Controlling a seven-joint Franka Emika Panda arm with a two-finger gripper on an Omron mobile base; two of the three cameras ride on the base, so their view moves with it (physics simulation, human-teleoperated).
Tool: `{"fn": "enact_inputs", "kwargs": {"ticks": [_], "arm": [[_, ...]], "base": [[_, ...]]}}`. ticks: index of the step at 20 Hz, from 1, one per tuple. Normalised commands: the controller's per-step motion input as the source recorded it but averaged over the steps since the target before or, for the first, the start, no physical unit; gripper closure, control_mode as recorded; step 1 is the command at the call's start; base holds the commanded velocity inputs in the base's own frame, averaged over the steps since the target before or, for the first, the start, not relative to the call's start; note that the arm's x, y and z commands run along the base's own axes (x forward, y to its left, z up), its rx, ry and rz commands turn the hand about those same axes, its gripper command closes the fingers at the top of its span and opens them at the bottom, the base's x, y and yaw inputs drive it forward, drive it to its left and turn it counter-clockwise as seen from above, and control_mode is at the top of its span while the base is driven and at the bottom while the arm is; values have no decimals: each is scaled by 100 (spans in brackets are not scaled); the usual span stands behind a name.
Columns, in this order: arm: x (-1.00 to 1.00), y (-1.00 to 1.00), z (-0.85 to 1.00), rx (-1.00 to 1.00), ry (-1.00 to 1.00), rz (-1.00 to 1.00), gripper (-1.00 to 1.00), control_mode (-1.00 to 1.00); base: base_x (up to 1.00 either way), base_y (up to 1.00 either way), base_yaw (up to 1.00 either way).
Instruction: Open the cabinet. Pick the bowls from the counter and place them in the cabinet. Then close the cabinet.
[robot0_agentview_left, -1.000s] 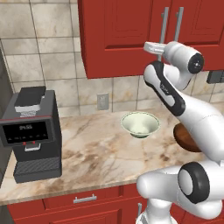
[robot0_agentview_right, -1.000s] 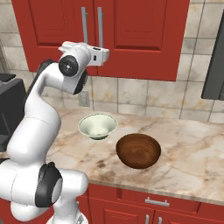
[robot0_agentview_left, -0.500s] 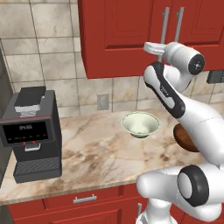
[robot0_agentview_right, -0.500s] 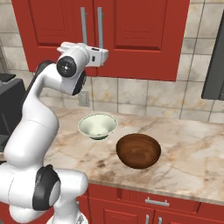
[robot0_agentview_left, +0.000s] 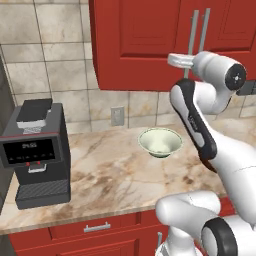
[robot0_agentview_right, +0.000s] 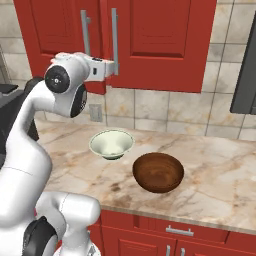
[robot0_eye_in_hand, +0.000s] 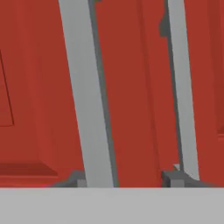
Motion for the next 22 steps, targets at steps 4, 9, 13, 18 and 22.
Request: {"fn": "enact_inputs", "kwargs": {"ticks": [4,9,13,18,22], "arm": [[-85,92,0,-6,5,-11,100,-100],[-99,100,0,-7,1,-17,100,-100],[-100,100,0,-8,3,-21,100,-100],[-44,68,-2,-12,6,-11,-100,-100],[-15,-4,-3,0,0,0,-100,-100]], "base": [[0,0,0],[0,0,0],[0,0,0],[0,0,0],[0,0,0]]}}
